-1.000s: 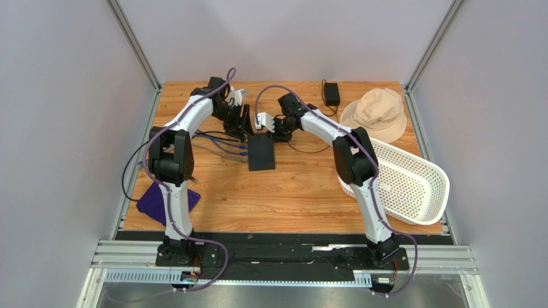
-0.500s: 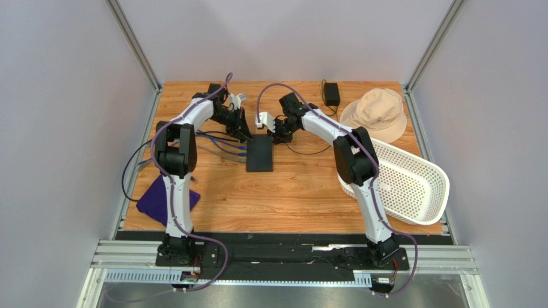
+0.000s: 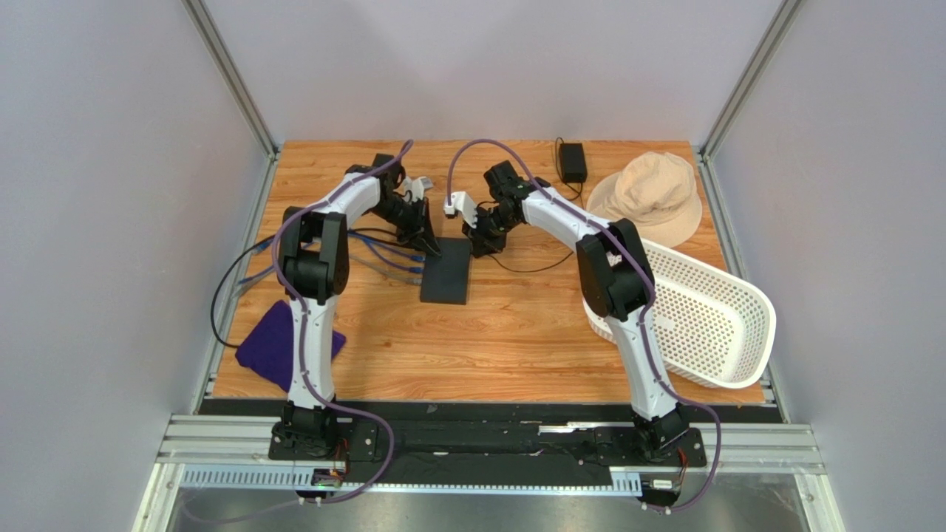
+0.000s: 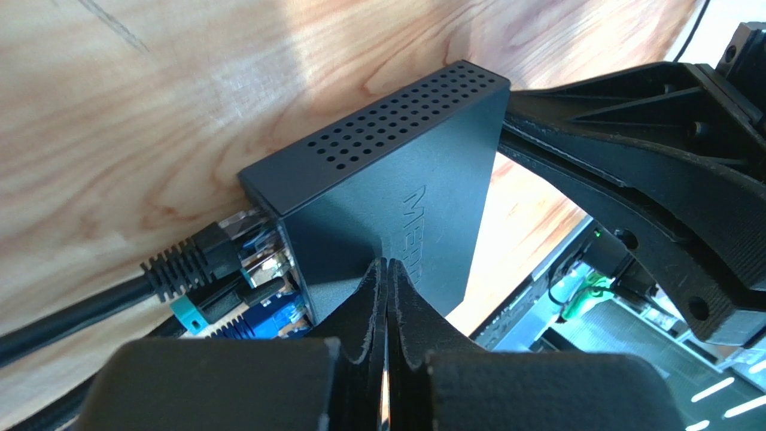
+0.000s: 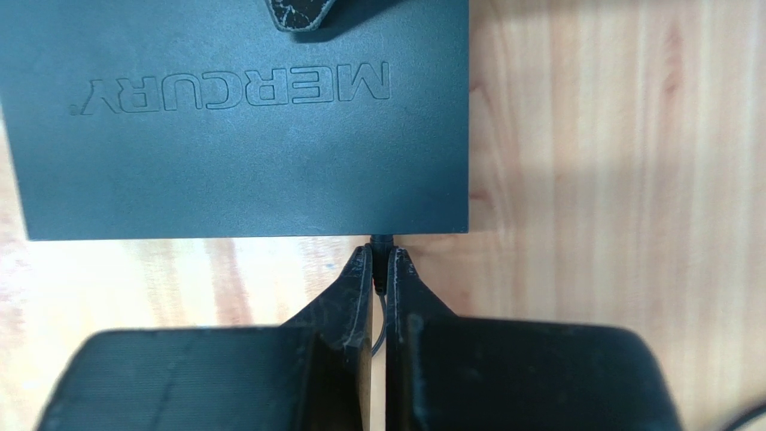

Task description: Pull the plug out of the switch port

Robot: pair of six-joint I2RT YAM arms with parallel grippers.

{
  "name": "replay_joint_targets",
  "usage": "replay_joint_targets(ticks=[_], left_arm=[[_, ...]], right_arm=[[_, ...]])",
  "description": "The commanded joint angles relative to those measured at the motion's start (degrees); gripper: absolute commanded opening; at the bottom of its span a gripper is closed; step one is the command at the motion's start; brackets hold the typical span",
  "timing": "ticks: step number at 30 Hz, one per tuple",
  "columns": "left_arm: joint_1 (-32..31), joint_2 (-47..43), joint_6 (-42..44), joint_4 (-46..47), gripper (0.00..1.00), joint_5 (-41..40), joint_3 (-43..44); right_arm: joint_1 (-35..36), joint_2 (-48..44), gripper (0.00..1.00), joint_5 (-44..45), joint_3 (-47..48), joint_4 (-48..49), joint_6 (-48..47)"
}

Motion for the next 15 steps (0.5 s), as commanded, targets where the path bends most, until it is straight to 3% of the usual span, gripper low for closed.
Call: replay_joint_targets(ticks=[1, 9, 12, 14, 15], left_arm=[[-0.24, 3.13, 0.06, -1.45, 0.0, -8.9, 0.52], [-1.21, 2.78, -0.12, -1.98, 0.0, -12.94, 0.7], [-1.56, 2.87, 0.15, -2.15, 0.0, -13.21, 0.7], [-2.0, 3.04, 0.41, -2.5, 0.0, -13.65, 1.05], [-2.0, 3.04, 0.58, -2.59, 0.0, -13.83, 1.05]], right_arm=[[0.39, -0.02, 0.0, -5.91, -0.43, -8.26, 7.87], [0.13, 1.3, 0.0, -7.34, -4.02, -1.88, 23.42], [1.26, -2.03, 0.0, 8.79, -8.68, 7.43, 30.03], [3.99, -5.64, 0.0, 26.33, -14.74, 13.15, 28.82], [4.26, -7.39, 0.0, 27.73, -16.67, 17.62, 27.5]])
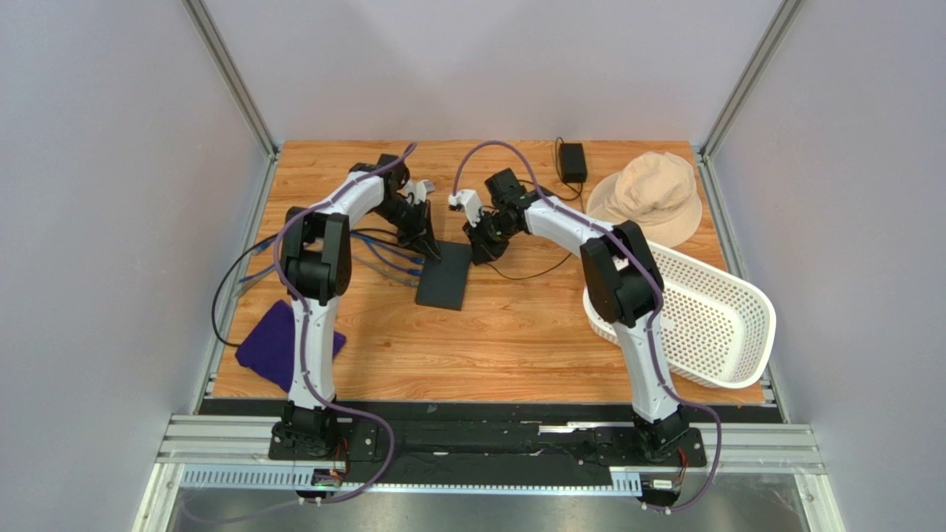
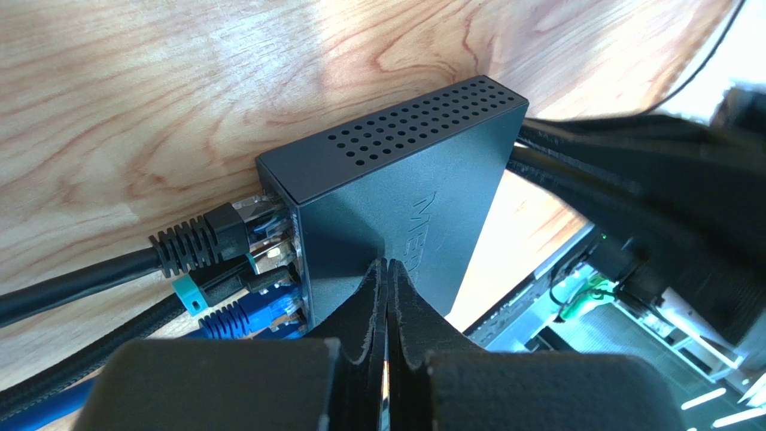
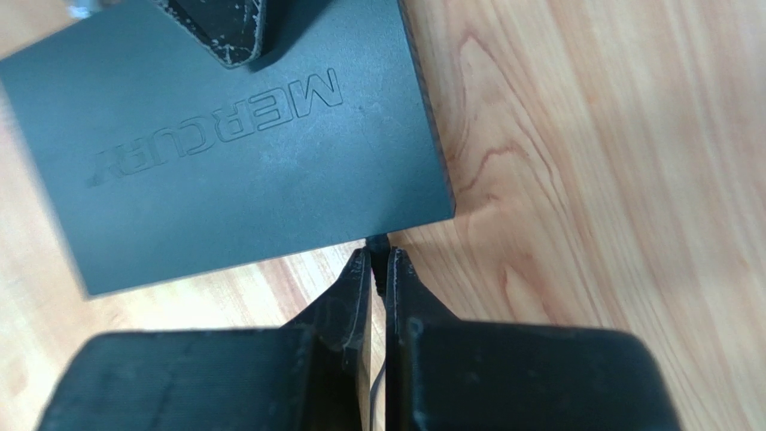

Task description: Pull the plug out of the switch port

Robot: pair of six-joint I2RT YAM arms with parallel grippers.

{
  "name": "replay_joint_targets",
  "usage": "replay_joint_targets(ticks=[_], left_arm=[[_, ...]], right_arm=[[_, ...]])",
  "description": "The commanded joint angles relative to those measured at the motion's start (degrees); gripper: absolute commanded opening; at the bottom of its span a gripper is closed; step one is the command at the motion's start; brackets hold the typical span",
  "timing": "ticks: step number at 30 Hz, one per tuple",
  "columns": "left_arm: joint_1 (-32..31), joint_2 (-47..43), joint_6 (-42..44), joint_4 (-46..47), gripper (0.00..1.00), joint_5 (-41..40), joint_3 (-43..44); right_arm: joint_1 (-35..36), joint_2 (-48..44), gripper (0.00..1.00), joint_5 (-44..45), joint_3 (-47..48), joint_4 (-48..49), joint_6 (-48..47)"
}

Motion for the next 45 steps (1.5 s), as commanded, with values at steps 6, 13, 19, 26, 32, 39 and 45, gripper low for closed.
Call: replay_joint_targets(ticks=[6, 13, 19, 26, 32, 39, 45], left_arm=[[-0.95, 3.33, 2.66, 1.12, 0.0, -9.63, -0.2], [-0.95, 3.33, 3.02, 0.95, 0.0, -9.01, -0.46], [-0.95, 3.33, 4.42, 0.51, 0.0, -8.92, -0.2], [-0.95, 3.24, 4.68, 0.42, 0.0, -8.93, -0.11], [-0.95, 3.41, 4.86, 0.42, 0.0, -8.57, 0.16], [-0.95, 3.59, 4.86, 0.42, 0.0, -7.87, 0.07], [-0.95, 3.59, 4.86, 0.42, 0.0, -7.87, 0.15]], right_arm=[[4.89, -3.99, 0.0, 30.35, -9.09, 16.77, -5.2], [5.34, -4.26, 0.0, 25.55, -10.6, 16.1, -12.8], [3.57, -3.9, 0.0, -1.09, -4.24, 1.14, -3.69], [8.06, -6.11, 0.0, 18.12, -10.67, 8.33, -24.07], [6.92, -4.01, 0.0, 19.72, -7.52, 3.81, -32.12], [6.57, -1.54, 0.0, 13.13, -0.74, -4.32, -19.04], [3.58, 2.77, 0.0, 1.19, 9.53, -13.97, -2.15]])
